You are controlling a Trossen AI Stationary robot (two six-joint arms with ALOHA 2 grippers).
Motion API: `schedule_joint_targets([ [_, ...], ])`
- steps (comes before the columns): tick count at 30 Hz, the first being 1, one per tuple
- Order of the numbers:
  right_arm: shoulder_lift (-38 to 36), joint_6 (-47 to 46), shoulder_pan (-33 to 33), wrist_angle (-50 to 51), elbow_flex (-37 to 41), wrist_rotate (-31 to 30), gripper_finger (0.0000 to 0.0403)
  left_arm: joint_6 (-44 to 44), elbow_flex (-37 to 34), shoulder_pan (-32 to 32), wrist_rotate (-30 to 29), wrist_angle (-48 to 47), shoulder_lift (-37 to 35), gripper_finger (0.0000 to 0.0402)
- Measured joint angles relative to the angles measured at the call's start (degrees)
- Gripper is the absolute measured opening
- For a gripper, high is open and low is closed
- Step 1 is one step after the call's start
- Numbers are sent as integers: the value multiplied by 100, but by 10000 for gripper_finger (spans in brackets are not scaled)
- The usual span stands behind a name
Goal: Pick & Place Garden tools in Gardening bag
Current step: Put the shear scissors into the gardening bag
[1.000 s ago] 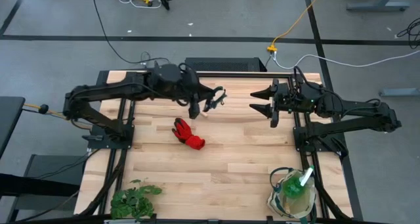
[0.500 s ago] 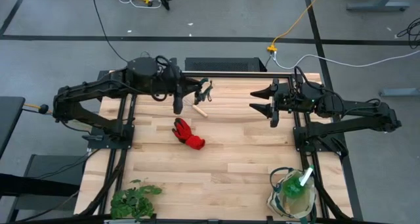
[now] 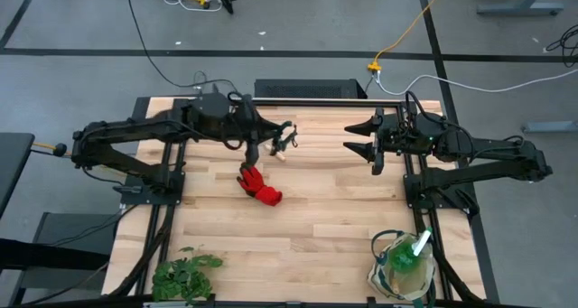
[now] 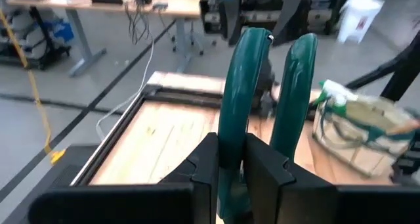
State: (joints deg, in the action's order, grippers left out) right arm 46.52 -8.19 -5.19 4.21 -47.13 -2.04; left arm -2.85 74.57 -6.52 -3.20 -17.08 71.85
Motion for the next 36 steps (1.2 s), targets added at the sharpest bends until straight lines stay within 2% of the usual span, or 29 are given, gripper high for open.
schedule_joint_targets([
  [9,0,-37,0,-18,0,15,230,-77,-1197,-21,100,1919,-57,57],
  [18,0,-37,0,-138,0,131,230,-298,-1889,-230,343,3383,-57,57],
  [29,0,-33,-2,-162,0,153,230,-298,-1889,-308,255,3517,-57,57],
  [36,0,-33,0,-164,0,149,230,-271,-1889,-306,-595,3520,-57,57],
])
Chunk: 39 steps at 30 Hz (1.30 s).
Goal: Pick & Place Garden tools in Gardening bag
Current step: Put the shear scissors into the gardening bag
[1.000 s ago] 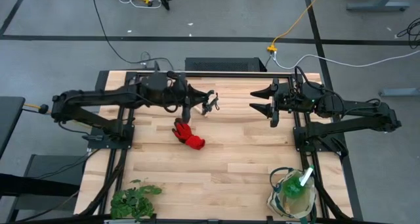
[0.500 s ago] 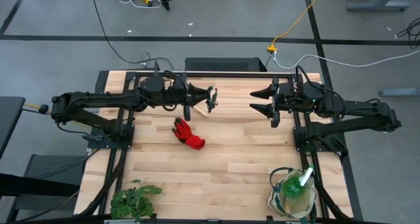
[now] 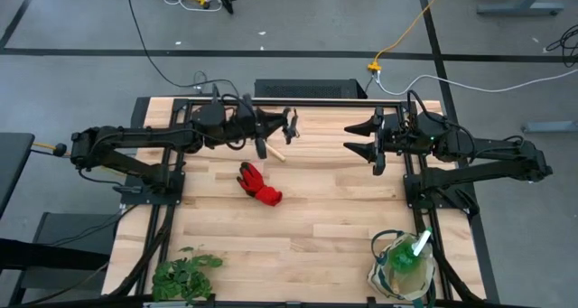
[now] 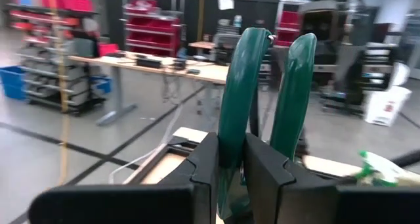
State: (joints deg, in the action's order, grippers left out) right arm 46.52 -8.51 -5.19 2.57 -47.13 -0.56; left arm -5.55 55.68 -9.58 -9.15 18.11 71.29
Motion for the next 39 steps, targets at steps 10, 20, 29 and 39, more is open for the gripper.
schedule_joint_targets([
  [10,134,0,0,-213,4,-4,230,134,0,0,-289,8,17,57],
  [20,918,17,-2,-1383,4,-209,230,34,0,0,-387,544,554,57],
  [29,1486,41,0,-2068,4,-369,230,19,4,0,-371,1182,993,57],
  [39,1966,205,-2,-2407,4,-875,230,19,4,2,-371,1173,1202,57],
])
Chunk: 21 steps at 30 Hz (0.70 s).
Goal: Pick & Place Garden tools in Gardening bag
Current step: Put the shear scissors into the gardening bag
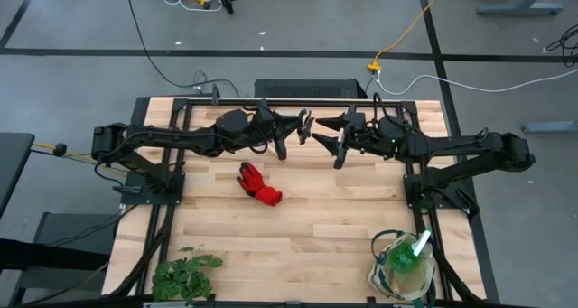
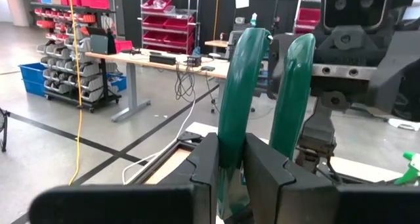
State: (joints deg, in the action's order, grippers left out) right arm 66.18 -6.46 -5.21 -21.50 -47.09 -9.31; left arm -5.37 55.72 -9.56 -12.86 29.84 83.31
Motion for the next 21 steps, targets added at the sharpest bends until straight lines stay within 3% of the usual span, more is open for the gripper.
schedule_joint_targets([
  [21,674,101,0,-1012,0,-274,230,2,0,6,-44,0,2,57],
])
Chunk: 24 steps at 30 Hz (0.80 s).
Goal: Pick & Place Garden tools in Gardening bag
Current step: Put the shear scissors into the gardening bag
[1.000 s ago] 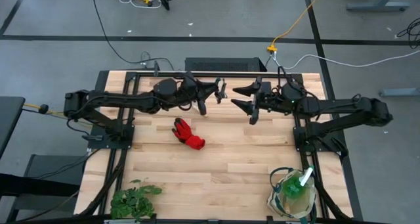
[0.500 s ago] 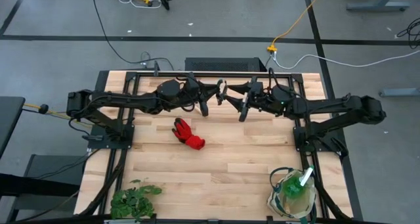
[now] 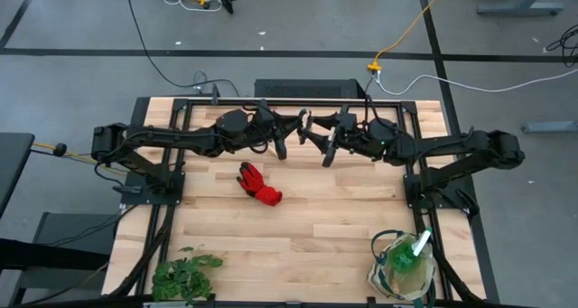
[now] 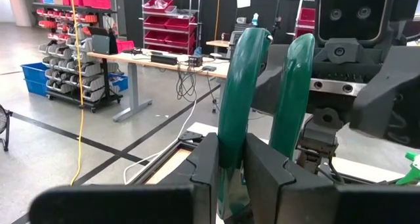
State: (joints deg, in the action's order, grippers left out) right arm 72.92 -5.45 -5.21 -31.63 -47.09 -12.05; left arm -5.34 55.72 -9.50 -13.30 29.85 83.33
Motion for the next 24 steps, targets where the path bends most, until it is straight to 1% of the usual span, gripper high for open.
schedule_joint_targets([
  [4,63,11,0,-57,0,-252,230,2,0,-2,-1,0,-6,57],
  [10,94,9,0,-146,0,-250,230,4,0,-2,0,-11,-7,57],
  [13,94,4,0,-152,0,-251,223,4,0,-2,0,-11,-7,57],
  [24,94,-15,0,-178,0,-191,152,4,2,-2,0,-9,-7,57],
])
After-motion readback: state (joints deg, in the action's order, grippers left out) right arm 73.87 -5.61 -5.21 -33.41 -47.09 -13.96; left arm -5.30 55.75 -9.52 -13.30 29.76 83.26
